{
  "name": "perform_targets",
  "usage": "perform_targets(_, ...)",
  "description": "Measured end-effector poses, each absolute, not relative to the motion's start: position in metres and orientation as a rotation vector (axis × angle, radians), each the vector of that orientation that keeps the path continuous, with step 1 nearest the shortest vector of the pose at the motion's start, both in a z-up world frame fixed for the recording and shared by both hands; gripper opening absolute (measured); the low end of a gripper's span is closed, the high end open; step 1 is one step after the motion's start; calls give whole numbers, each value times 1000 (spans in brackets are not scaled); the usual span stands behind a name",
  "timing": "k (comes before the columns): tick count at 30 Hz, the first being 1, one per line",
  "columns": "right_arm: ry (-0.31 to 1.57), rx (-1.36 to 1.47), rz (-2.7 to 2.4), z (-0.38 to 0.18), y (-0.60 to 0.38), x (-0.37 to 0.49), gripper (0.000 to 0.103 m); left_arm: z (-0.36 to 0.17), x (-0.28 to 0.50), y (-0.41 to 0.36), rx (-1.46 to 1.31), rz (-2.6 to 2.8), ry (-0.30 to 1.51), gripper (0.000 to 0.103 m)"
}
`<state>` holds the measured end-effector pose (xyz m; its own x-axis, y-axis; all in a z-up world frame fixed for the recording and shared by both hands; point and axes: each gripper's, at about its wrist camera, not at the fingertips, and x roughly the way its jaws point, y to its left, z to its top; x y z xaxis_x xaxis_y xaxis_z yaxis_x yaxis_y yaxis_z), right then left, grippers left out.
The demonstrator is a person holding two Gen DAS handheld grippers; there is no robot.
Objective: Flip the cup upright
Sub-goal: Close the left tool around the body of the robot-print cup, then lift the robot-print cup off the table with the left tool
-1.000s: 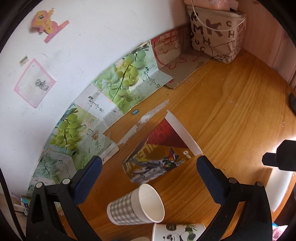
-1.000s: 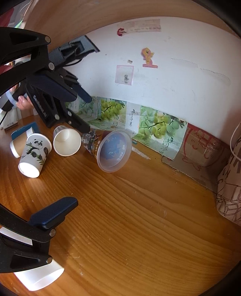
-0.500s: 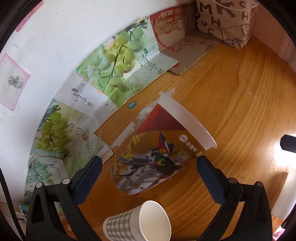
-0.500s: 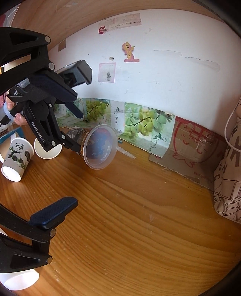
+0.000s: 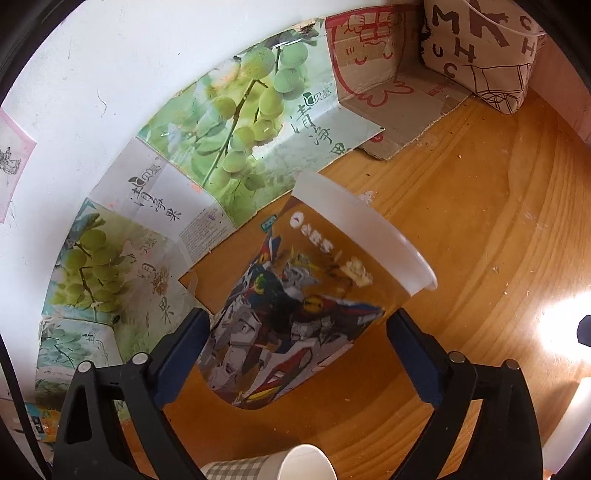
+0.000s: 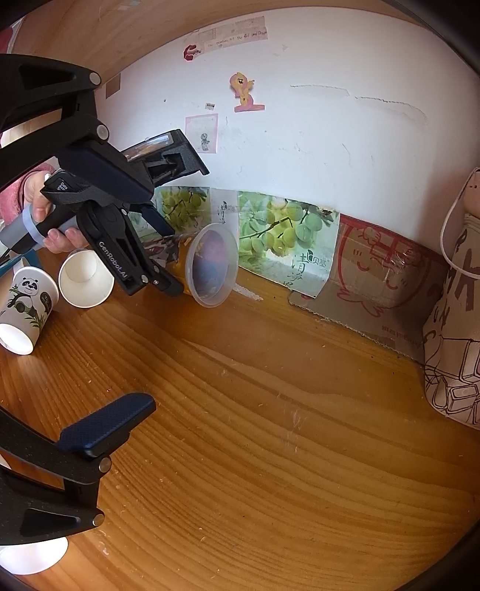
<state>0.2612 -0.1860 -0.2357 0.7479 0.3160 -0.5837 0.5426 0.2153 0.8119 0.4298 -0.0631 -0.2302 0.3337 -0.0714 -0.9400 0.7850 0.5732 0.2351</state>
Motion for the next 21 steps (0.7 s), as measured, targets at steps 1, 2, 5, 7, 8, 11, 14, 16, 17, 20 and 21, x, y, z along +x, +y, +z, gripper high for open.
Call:
perform_targets(1, 771, 1381, -182, -235, -186, 261, 103, -232, 431, -64, 784, -641, 1094, 95)
perform_targets(2, 771, 1376, -184, -234, -186, 261, 103, -232, 433, -63, 780, -641, 1093, 93)
perform_targets(5, 771, 1370, -184, -232, -186, 260, 103, -233, 437, -63, 771, -637, 1090, 87)
perform_targets(7, 773, 1373, -182, -232, -186, 261, 103, -233, 440, -63, 768, -635, 1085, 85)
perform_targets(8, 777, 1375, -181, -232, -185, 261, 103, -233, 440, -63, 769, -635, 1081, 84)
perform_targets(11, 784, 1382, -178, -234, -184, 260, 103, -232, 441, -65, 771, -642, 1076, 80)
perform_targets(14, 791, 1386, -177, -234, -182, 259, 103, -232, 441, -65, 780, -645, 1067, 78)
perform_targets(16, 796, 1387, -176, -234, -181, 259, 103, -231, 437, -68, 794, -632, 1062, 77)
perform_targets(17, 796, 1387, -174, -233, -181, 258, 103, -230, 434, -68, 799, -629, 1060, 75)
perform_targets(20, 798, 1383, -170, -231, -180, 257, 103, -228, 431, -71, 790, -633, 1067, 73)
perform_targets(21, 798, 1379, -168, -230, -180, 256, 103, -226, 430, -72, 788, -633, 1066, 73)
